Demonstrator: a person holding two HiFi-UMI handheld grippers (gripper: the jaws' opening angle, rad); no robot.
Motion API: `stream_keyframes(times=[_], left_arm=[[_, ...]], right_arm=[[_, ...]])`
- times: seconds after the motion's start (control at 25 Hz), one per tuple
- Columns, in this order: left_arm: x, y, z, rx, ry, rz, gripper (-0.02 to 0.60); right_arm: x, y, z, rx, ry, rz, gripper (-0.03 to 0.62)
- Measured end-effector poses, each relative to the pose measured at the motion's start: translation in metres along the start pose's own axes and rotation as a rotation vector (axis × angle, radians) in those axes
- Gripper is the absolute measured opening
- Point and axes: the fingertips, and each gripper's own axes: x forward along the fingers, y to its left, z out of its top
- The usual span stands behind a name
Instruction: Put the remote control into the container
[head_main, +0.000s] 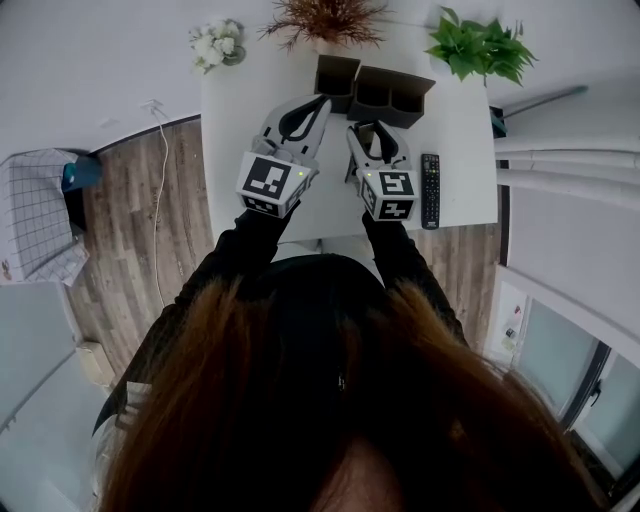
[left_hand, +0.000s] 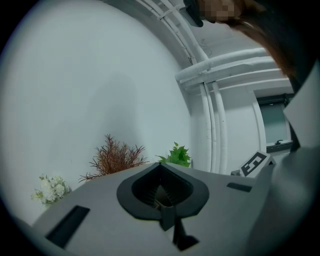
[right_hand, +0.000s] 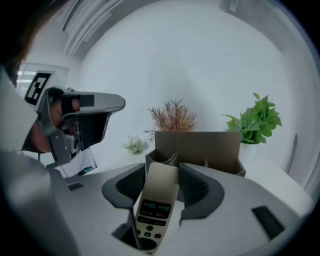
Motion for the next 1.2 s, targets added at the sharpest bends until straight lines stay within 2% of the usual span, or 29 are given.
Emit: stream_keyframes(times=[0.32, 0.6, 1.0, 1.2], left_arm=[[0.019, -0.001, 0.015, 0.026, -0.019, 0.024, 0.009], [0.029, 0.014, 0.024, 0.041, -0.043, 0.088, 0.009], [0.017, 0.032, 0.028, 0.064, -0.04, 0.158, 0.009], [0.006, 0.039, 0.029, 0.068, -0.032, 0.188, 0.009]], right_arm=[[-0.04, -0.032, 0.069, -0.023, -0.215, -0.015, 0.207], [-0.058, -0.062, 0.118, -0.04, -0.328, -0.041, 0.206], [-0.042, -0.117, 0.144, -0.032, -0.373, -0.139, 0.206], [-0.024, -0.138, 0.135, -0.026, -0.354, -0.181, 0.204]])
